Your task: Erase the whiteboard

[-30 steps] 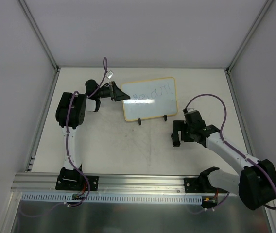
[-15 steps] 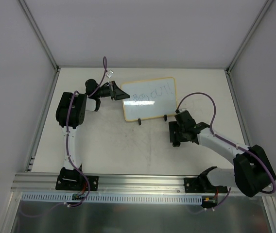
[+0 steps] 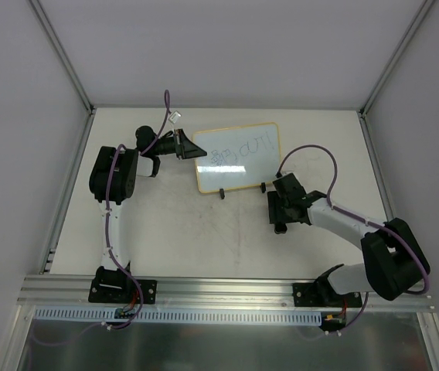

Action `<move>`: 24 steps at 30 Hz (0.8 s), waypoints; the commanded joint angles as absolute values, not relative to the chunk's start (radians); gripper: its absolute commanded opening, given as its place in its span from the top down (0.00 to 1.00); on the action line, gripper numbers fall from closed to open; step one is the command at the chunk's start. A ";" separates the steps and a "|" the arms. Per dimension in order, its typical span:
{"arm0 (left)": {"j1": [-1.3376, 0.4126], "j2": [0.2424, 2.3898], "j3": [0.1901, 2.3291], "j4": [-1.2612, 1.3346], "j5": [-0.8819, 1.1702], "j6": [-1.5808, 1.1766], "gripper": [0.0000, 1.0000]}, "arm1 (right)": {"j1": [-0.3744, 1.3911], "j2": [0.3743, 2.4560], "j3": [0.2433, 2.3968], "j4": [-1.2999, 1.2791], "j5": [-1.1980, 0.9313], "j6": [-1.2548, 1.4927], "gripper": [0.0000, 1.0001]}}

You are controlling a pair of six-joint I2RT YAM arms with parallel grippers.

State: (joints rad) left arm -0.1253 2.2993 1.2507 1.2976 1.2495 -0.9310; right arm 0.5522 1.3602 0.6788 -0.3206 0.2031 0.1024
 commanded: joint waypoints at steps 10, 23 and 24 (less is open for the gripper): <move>-0.130 2.318 1.281 1.519 1.293 -0.933 0.98 | 0.592 1.385 0.704 -0.288 0.229 0.147 0.49; -0.133 2.321 1.287 1.522 1.307 -0.945 1.00 | 0.601 1.379 0.698 -0.291 0.242 0.163 0.91; -0.133 2.319 1.284 1.522 1.305 -0.942 1.00 | 0.601 1.379 0.699 -0.291 0.241 0.161 0.94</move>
